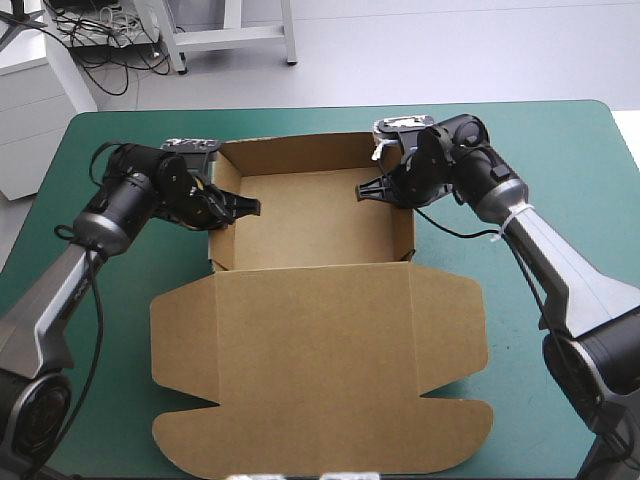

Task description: Fold the box

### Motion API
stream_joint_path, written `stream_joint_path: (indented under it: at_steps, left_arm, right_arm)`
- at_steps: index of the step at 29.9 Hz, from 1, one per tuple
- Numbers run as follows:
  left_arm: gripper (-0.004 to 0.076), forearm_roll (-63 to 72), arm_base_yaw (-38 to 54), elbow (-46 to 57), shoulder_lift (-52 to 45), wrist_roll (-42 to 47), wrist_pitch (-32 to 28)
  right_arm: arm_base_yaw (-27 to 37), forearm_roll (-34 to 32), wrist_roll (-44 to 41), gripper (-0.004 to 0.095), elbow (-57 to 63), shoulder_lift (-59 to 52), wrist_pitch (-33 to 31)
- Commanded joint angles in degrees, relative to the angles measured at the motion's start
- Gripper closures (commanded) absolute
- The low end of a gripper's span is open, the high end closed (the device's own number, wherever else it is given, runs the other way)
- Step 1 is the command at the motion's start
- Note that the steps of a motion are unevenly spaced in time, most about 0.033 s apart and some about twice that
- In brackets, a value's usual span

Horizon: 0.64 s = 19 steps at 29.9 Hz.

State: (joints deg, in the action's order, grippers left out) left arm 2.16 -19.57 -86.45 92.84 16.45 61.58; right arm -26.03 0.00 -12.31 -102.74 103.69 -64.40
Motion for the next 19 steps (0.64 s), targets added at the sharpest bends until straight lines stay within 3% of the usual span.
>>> stream_joint_path:
  at_steps: [1,4,7,16,19]
  left_arm:
    - [0.0734,-5.0,-2.0,-5.2,2.8,-0.6,-0.7]
    - [0.0734,-5.1,-3.2,-6.4,6.8,-0.7,-0.7]
    - [0.0734,-4.8,-4.1,-6.9,9.8,-0.7,-0.7]
    - [0.0734,-4.9,-4.2,-6.9,12.8,-4.1,-2.2]
    - [0.0722,-4.8,-4.5,-6.9,12.8,-8.2,-3.3]
  right_arm:
    - [3.5,-0.8,1.7,0.0928,-1.8,-2.9,-3.2]
    - [6.5,-1.0,1.7,0.0928,-1.4,-1.1,-7.6]
    - [8.1,1.7,1.1,0.0928,0.6,-0.4,-7.5]
    - [8.3,1.2,3.0,0.0921,1.0,4.2,-7.4]
    - [8.3,1.2,4.4,0.0866,1.0,5.1,-7.4]
